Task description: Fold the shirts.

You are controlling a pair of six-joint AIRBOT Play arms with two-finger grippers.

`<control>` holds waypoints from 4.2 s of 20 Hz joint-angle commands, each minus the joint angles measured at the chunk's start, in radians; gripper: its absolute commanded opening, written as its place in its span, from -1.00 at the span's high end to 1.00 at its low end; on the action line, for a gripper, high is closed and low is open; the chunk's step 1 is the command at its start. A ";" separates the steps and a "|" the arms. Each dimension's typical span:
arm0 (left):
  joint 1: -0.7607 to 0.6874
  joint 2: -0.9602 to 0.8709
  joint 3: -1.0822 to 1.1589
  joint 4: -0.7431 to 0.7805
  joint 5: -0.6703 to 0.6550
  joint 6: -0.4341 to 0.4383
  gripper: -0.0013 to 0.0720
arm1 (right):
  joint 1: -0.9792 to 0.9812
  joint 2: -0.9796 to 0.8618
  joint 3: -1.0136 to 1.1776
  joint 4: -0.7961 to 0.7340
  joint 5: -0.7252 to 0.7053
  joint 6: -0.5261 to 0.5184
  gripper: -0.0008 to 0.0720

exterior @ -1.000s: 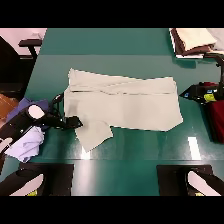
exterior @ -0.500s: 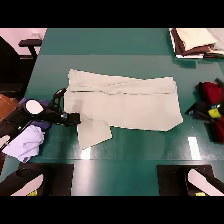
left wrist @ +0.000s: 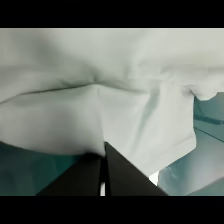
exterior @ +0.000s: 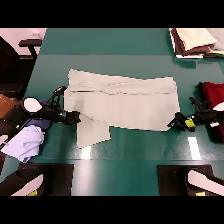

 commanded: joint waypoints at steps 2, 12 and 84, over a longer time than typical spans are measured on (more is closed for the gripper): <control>0.000 0.067 0.001 0.089 -0.119 -0.017 0.91 | 0.093 -0.006 0.063 -0.077 0.010 -0.012 0.92; 0.000 0.366 0.003 0.099 -0.436 -0.087 0.91 | 0.092 0.485 0.065 -0.303 0.316 0.078 0.93; 0.039 -0.332 0.908 0.187 -0.034 -0.016 0.90 | 0.867 -0.292 1.044 0.412 -0.094 -0.128 0.93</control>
